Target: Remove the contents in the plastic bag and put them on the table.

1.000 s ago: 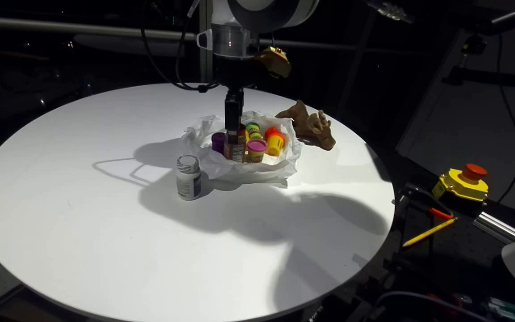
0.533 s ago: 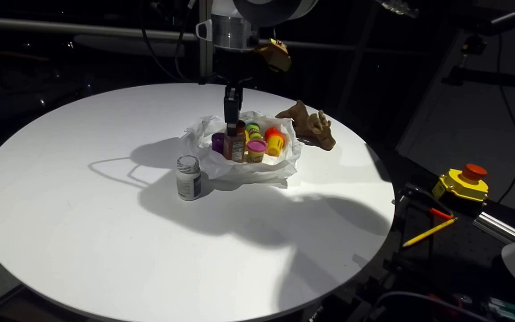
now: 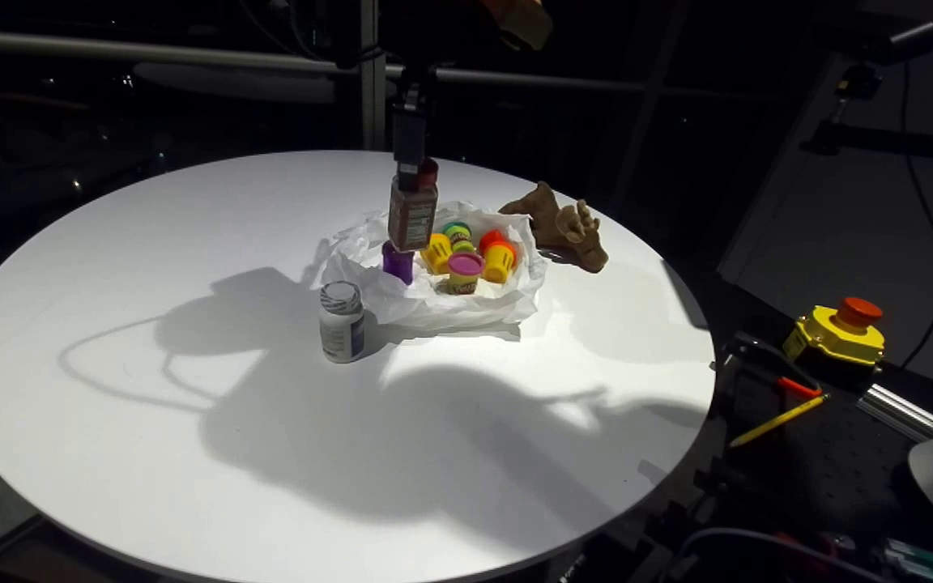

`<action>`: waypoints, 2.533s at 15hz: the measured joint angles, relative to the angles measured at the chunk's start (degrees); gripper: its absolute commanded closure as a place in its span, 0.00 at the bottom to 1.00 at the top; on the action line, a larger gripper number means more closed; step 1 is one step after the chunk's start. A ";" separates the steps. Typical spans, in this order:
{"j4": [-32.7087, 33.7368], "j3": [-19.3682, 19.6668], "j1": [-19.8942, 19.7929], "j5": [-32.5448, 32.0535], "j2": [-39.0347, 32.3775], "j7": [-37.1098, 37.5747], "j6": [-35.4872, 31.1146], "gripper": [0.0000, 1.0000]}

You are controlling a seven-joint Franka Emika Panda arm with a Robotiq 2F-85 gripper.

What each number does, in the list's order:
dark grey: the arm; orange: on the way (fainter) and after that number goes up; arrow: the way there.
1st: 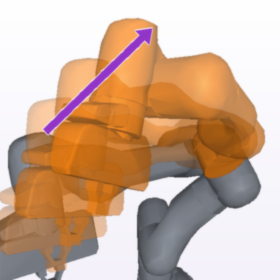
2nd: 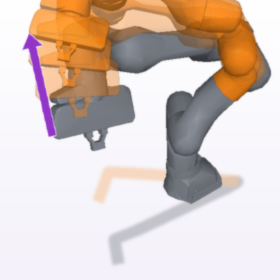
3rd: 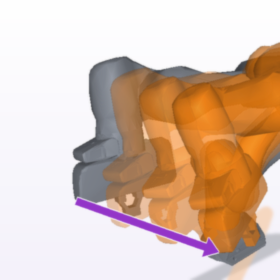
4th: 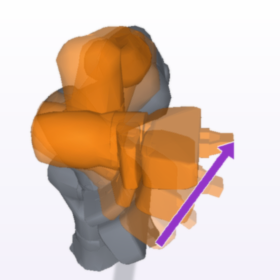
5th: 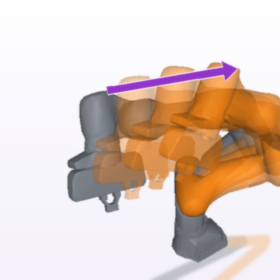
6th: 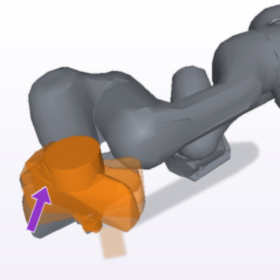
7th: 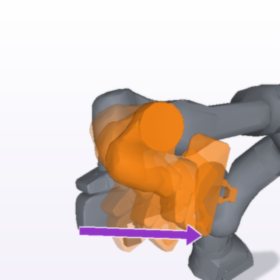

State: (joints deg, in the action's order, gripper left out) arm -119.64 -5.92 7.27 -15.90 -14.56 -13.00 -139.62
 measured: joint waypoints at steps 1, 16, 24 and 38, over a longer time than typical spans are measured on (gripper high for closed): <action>-1.85 -0.45 1.17 -0.86 2.12 1.18 0.05 0.76; -16.37 -3.98 6.80 -16.52 -0.04 10.04 -13.32 0.76; -16.18 -2.41 6.23 -15.70 -0.72 10.42 -19.17 0.00; -0.60 4.03 -0.92 -3.31 -6.73 6.56 -11.48 0.00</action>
State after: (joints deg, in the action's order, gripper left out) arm -120.23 -1.89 6.35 -19.21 -21.29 -6.44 -151.10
